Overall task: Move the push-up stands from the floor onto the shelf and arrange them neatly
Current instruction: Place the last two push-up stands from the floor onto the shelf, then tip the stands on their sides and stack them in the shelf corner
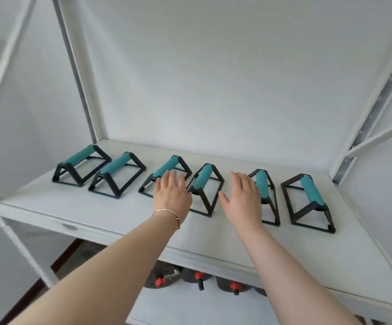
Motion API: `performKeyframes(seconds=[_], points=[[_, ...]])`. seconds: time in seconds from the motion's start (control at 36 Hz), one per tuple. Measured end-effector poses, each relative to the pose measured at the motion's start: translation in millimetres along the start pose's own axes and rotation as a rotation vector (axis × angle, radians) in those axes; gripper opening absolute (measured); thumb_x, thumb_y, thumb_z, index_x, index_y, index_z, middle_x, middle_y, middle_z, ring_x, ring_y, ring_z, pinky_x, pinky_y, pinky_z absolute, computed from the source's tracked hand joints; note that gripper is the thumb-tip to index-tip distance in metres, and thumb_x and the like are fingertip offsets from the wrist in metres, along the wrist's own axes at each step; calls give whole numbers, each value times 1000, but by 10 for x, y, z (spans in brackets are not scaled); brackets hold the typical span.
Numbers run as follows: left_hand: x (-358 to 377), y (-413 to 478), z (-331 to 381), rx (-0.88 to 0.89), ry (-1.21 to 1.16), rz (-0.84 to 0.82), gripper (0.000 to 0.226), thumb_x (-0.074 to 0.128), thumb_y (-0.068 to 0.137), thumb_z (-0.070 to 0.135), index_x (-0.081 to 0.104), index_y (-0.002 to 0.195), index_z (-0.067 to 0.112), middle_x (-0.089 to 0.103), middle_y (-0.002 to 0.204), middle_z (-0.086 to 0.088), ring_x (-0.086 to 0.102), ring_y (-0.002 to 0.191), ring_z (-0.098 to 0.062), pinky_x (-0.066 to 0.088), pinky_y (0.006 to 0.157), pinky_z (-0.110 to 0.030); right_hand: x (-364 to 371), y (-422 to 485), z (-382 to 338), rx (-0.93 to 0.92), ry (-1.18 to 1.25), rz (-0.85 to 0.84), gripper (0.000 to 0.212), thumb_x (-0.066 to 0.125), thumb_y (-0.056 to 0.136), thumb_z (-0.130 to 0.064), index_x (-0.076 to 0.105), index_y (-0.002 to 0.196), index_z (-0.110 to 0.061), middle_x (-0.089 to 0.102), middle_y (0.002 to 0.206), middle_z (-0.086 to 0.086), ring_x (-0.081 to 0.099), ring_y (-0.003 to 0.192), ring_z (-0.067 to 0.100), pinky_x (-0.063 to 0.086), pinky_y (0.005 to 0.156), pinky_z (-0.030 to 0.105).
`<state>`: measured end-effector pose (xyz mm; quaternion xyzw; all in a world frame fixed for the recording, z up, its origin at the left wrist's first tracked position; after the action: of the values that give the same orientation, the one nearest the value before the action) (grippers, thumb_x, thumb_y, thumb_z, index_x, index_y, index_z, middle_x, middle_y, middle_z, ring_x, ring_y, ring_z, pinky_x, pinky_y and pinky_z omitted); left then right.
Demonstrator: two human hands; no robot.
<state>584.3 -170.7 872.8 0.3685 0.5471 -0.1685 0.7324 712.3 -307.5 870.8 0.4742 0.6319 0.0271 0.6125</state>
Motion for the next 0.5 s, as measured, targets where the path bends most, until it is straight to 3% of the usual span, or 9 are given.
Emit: performKeyframes(seconds=[0.33, 0.5], points=[[-335, 109, -1992, 25, 16, 19, 59, 44, 94, 41, 30, 143, 12, 27, 154, -9, 16, 144, -29, 16, 118, -42, 558, 87, -1969, 4, 26, 29, 59, 76, 75, -27, 57, 124, 0, 63, 119, 17, 57, 114, 38, 48, 98, 47], [-401, 176, -2715, 28, 3, 2, 60, 41, 94, 42, 28, 144, 12, 27, 154, -9, 17, 144, -29, 15, 118, -42, 748, 122, -2590, 52, 3, 7, 57, 72, 78, -29, 56, 126, -3, 62, 122, 15, 55, 117, 35, 47, 100, 45]])
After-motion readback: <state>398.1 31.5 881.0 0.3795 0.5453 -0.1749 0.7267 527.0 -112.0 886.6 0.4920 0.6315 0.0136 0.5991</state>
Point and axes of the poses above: each hand's wrist, its own y-axis towards the middle knuckle, its own x-axis out of the palm, z = x × y, the point moved 4 cm from there along y, towards the middle knuckle
